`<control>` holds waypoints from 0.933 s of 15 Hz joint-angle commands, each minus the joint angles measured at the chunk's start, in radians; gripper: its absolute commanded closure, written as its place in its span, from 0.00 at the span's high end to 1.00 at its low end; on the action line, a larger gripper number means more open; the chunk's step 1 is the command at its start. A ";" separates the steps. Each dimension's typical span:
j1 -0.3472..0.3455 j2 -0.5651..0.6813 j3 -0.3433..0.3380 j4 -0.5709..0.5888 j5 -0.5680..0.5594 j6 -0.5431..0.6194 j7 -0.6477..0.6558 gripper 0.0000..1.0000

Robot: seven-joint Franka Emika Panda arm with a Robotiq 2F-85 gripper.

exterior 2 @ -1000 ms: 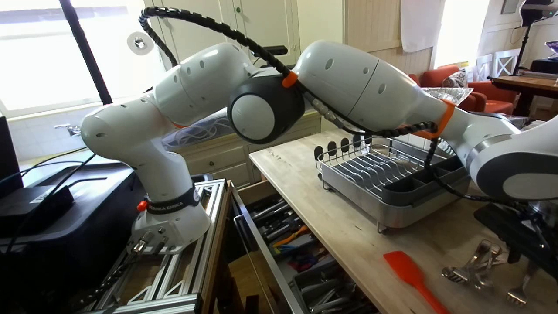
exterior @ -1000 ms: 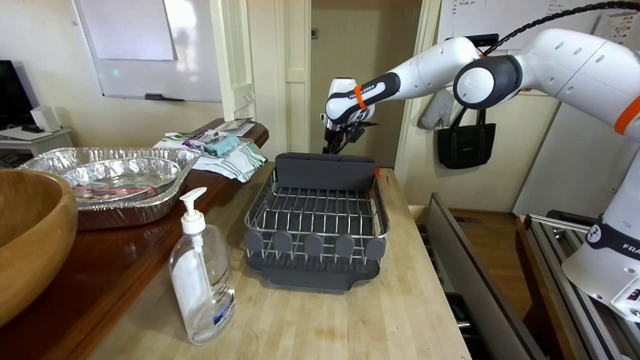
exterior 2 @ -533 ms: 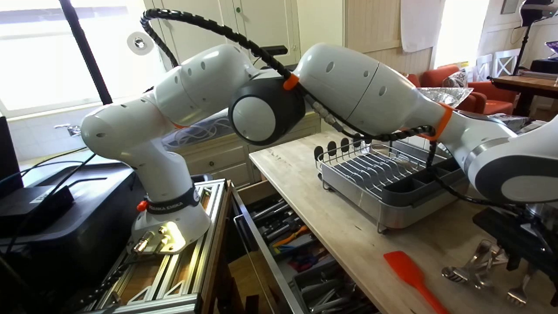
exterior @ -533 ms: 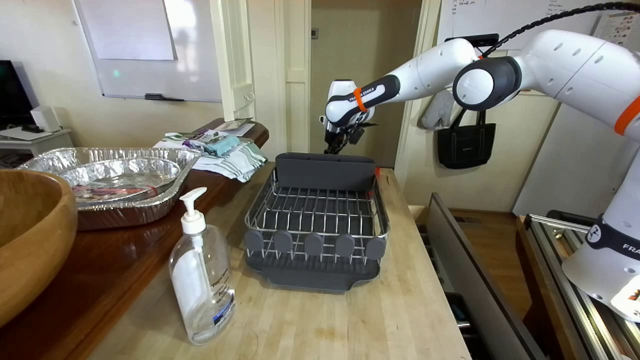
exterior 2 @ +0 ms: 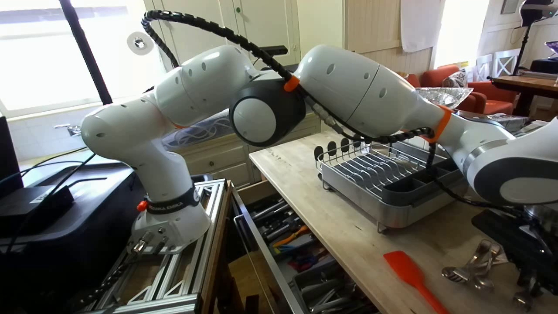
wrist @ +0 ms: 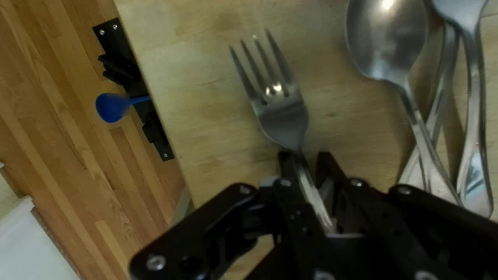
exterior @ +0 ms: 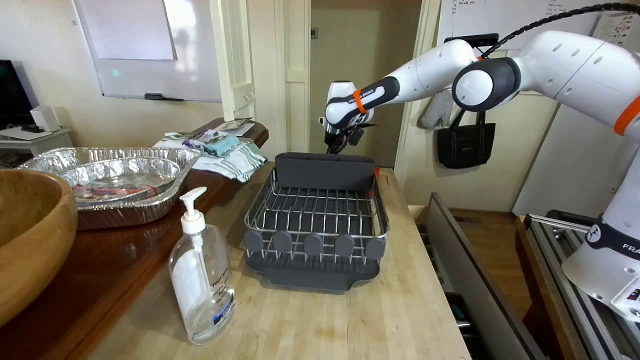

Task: Put one fork inside the drying rack

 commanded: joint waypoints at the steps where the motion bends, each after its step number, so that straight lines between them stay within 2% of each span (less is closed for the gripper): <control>1: 0.005 0.022 -0.007 0.032 -0.011 -0.020 -0.007 0.00; 7: -0.003 0.003 0.003 0.021 -0.002 -0.018 -0.024 0.02; 14: -0.002 -0.086 0.002 -0.032 -0.003 -0.009 -0.026 0.02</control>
